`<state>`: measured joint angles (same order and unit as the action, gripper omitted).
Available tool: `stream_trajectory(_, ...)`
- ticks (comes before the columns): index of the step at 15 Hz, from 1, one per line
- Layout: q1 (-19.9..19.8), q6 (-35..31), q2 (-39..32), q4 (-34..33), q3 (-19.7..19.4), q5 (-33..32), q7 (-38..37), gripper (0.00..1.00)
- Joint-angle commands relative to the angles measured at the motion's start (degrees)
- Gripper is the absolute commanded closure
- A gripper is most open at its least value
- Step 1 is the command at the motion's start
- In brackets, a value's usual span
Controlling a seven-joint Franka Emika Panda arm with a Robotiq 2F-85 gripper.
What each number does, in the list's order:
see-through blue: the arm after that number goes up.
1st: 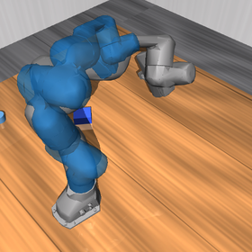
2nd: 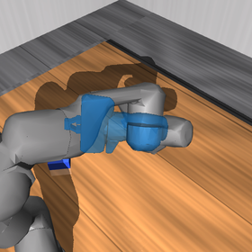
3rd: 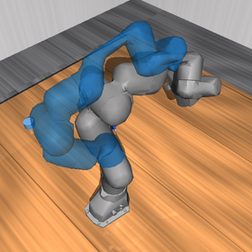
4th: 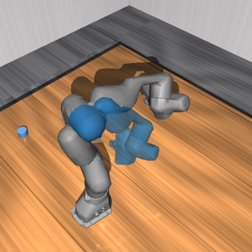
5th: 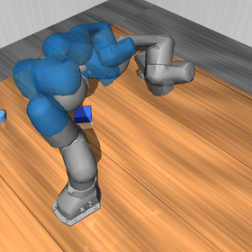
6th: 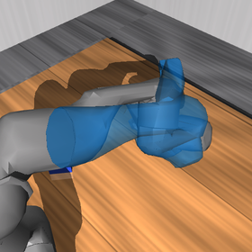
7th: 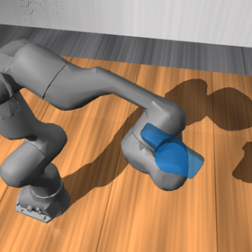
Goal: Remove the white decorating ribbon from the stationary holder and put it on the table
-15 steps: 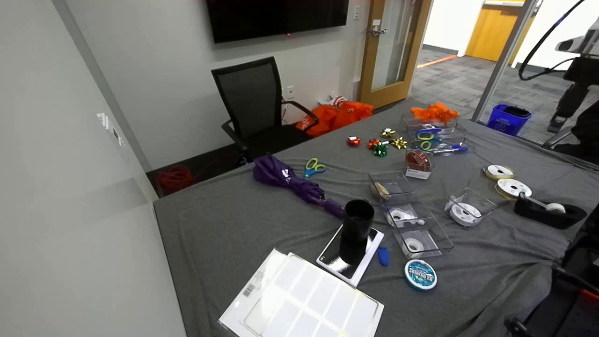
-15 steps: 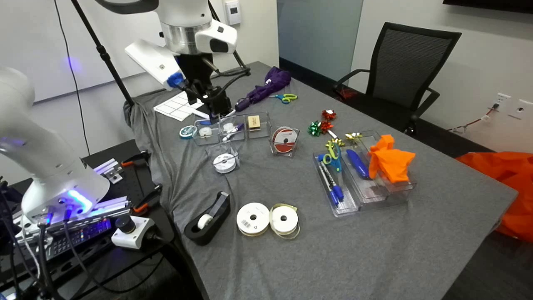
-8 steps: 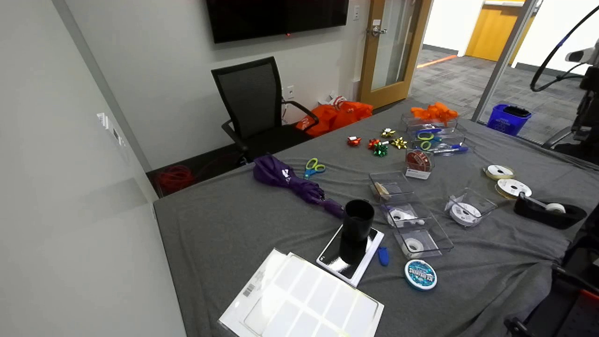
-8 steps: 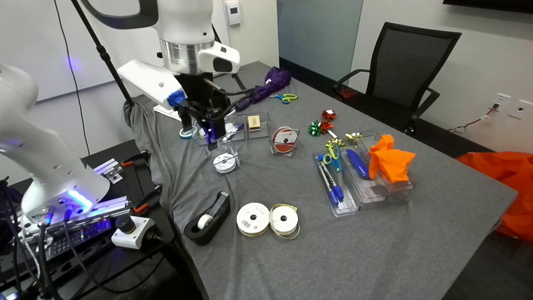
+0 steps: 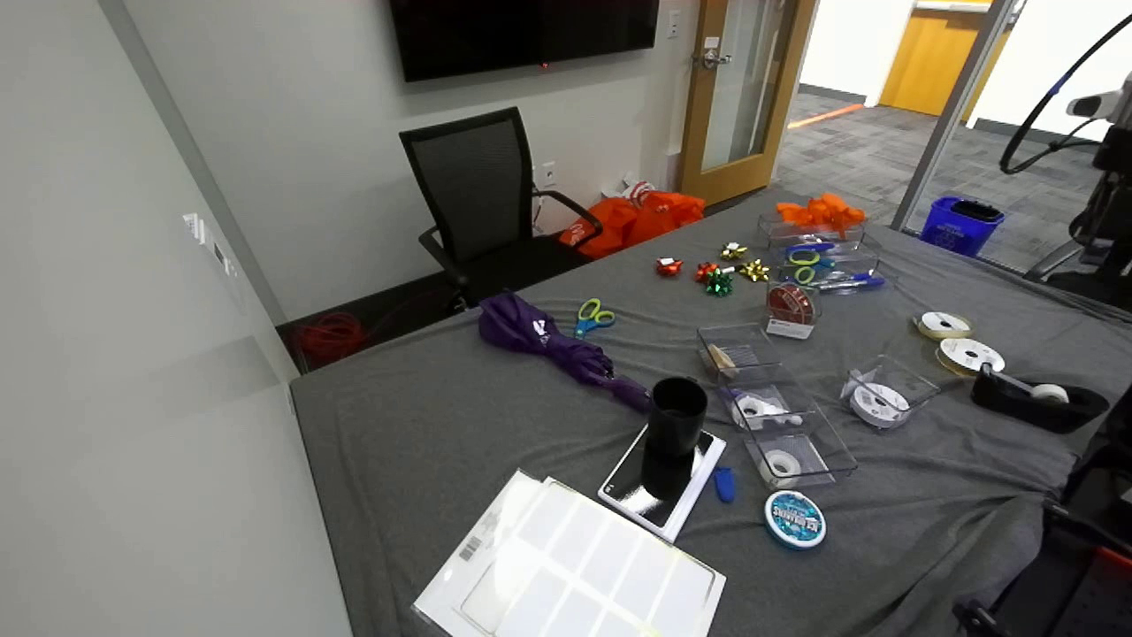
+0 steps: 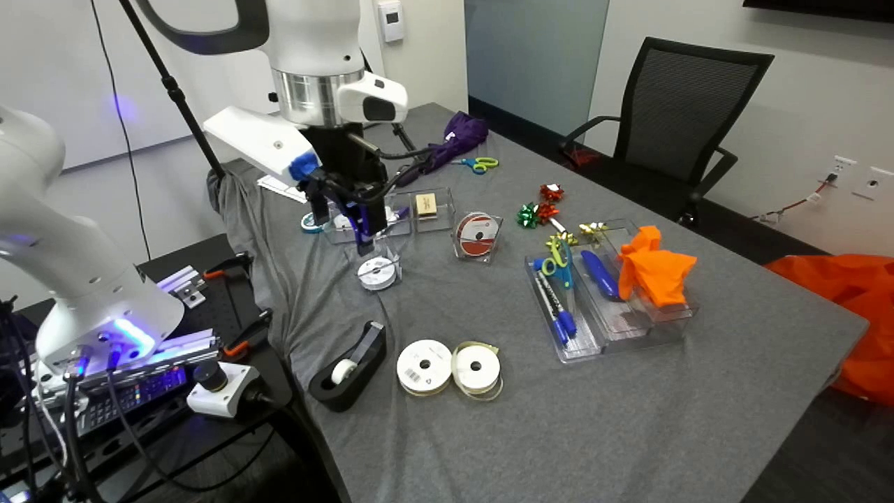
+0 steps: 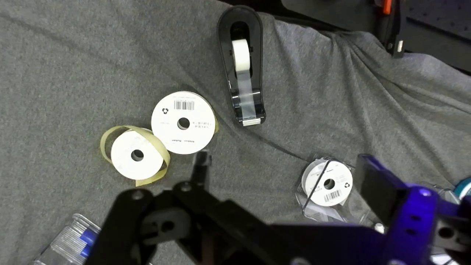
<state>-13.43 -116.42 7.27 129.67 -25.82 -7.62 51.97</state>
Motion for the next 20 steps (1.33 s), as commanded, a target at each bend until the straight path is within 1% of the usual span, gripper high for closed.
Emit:
stream_trajectory(1,-0.58,-4.52,-3.59,-0.47,2.94,2.28,-3.34,0.0)
stream_trajectory(5,0.24,-9.91,-10.43,-2.22,6.49,4.52,-10.74,0.0)
stream_trajectory(7,0.24,-11.51,-13.89,-3.24,8.37,4.73,-14.2,0.0)
stream_trajectory(9,-0.25,-11.95,-17.43,-4.27,9.89,4.72,-15.58,0.0)
stream_trajectory(12,-1.34,-11.78,-21.56,-5.63,11.86,7.04,-14.83,0.0)
stream_trajectory(13,-1.51,-11.98,-22.55,-5.82,12.14,6.41,-15.16,0.0)
stream_trajectory(14,-1.36,-11.46,-19.93,-4.15,12.25,5.4,-15.94,0.0)
stream_trajectory(16,-1.6,-11.57,-21.79,-4.88,12.64,5.32,-16.0,0.0)
stream_trajectory(20,-1.38,-12.11,-22.65,-5.26,12.72,4.67,-16.77,0.0)
